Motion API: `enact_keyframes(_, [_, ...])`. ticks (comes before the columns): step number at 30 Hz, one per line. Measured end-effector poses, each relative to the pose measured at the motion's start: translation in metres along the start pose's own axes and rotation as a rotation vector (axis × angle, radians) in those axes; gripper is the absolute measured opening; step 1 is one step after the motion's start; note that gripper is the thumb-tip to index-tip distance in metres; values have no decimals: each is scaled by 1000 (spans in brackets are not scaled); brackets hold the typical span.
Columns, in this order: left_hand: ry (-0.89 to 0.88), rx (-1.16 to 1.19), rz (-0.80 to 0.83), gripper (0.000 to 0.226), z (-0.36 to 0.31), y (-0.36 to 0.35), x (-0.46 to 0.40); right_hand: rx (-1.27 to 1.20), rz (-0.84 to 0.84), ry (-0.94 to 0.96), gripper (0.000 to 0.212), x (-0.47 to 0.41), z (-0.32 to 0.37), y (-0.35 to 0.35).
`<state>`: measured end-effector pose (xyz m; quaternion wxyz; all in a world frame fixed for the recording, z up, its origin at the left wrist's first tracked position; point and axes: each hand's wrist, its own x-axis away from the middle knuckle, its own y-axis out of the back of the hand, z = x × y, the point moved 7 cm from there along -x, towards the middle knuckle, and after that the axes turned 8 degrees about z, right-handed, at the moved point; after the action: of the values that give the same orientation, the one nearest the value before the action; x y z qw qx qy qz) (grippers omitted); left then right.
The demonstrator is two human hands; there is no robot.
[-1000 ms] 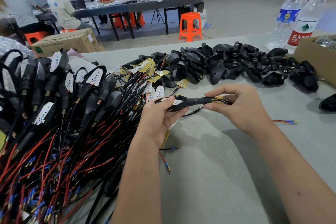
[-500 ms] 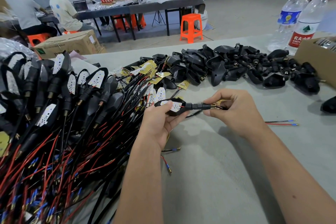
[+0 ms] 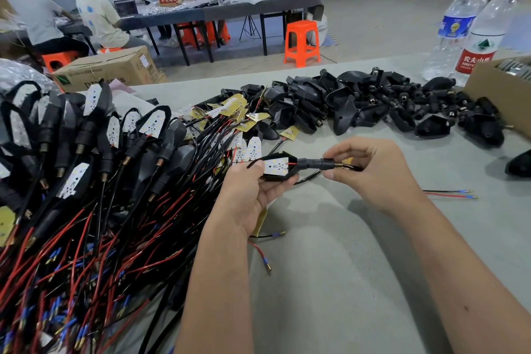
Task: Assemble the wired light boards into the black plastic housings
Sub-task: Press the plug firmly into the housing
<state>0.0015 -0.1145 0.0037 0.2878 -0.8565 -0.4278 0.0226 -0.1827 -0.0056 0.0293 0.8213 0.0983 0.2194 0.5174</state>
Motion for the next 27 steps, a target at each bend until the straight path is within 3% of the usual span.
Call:
enact_keyframes(11, [-30,-131,66,29,-1,-3,2,60,21,22,28,2,5,-6])
enact_keyframes(16, [-61,-177,34,29,-7,7,5,197,97,18,9,1,3,-3])
enact_keyframes(19, [-61,-194,24,28,-8,10,5,250,152,4,20,-1,-2,-5])
enact_keyframes(24, [-83,-177,0,29,-9,14,5,248,132,-27,14,1,-8,2])
enact_keyframes(27, [-104,-191,-9,30,-13,16,5,258,134,-32,23,0,-10,7])
